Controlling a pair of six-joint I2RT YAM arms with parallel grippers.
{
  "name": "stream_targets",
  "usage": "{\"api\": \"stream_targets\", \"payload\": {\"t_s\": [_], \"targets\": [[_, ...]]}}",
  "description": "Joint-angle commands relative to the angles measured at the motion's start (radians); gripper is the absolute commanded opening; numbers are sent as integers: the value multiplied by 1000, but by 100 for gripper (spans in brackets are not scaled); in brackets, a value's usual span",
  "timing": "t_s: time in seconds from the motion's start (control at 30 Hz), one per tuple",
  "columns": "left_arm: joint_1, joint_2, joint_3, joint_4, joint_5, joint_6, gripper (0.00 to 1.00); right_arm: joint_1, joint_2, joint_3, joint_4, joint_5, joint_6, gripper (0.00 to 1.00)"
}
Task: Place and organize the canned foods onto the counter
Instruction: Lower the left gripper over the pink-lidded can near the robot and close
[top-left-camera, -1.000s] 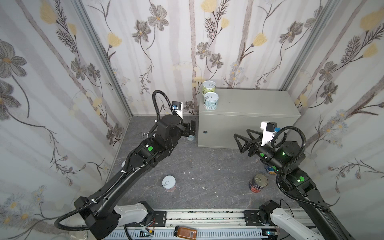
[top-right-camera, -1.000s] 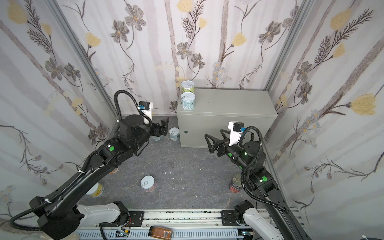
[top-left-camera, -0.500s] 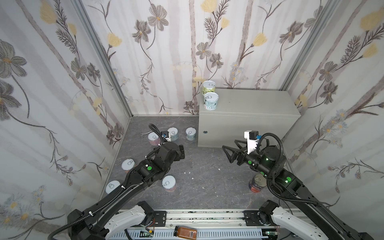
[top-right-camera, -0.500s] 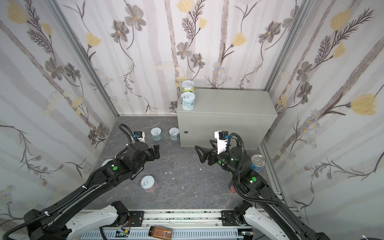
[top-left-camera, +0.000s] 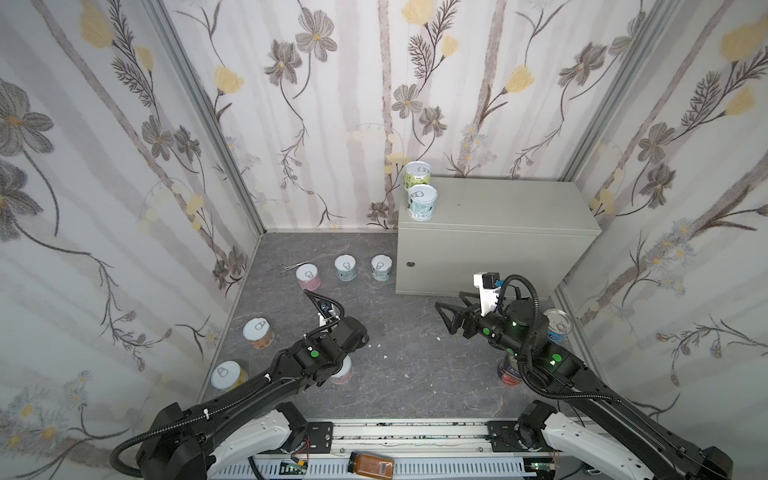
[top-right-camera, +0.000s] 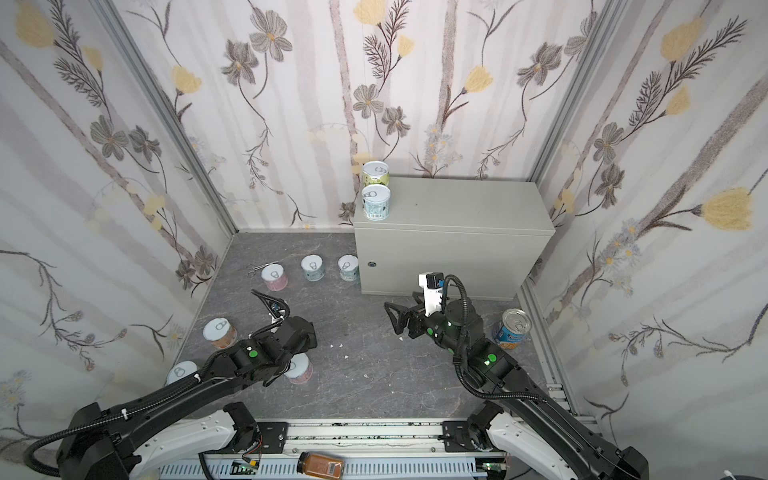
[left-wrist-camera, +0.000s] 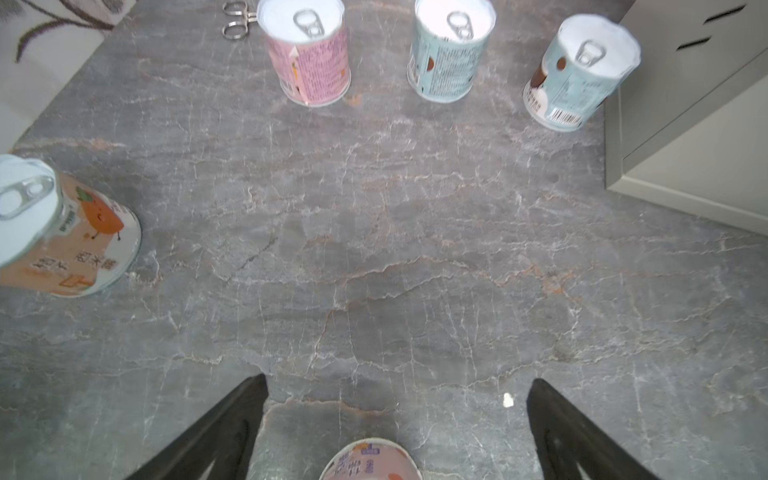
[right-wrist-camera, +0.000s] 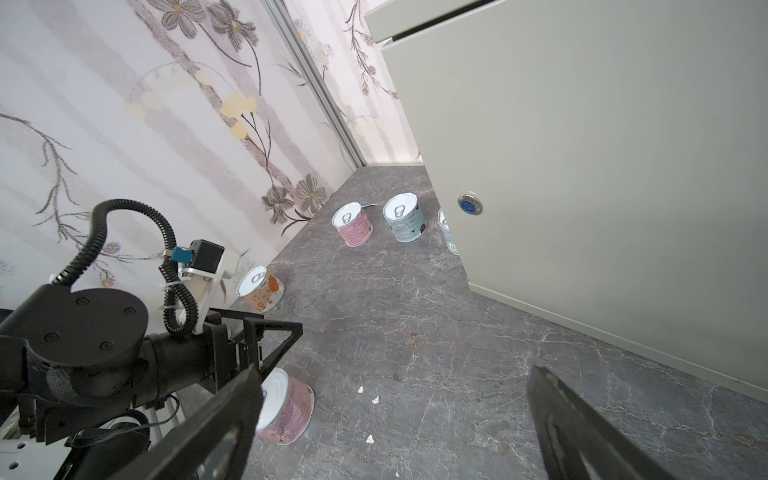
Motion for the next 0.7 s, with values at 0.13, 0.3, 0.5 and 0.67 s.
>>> {"api": "stream_targets", "payload": {"t_s": [0.13, 0.3, 0.5, 0.67], "targets": [[-74, 8, -48, -80, -2, -193, 100, 1, 5, -34, 92, 13, 11, 100], [-110, 16, -78, -104, -24, -264, 100, 1, 0, -56, 116, 9, 15, 100], [-152, 31, -122, -97, -42, -334, 100, 1, 6, -61, 122, 2, 14, 100], [-193, 61, -145, -82, -48, -376, 100, 1, 25, -57, 132, -5, 12, 100]]}}
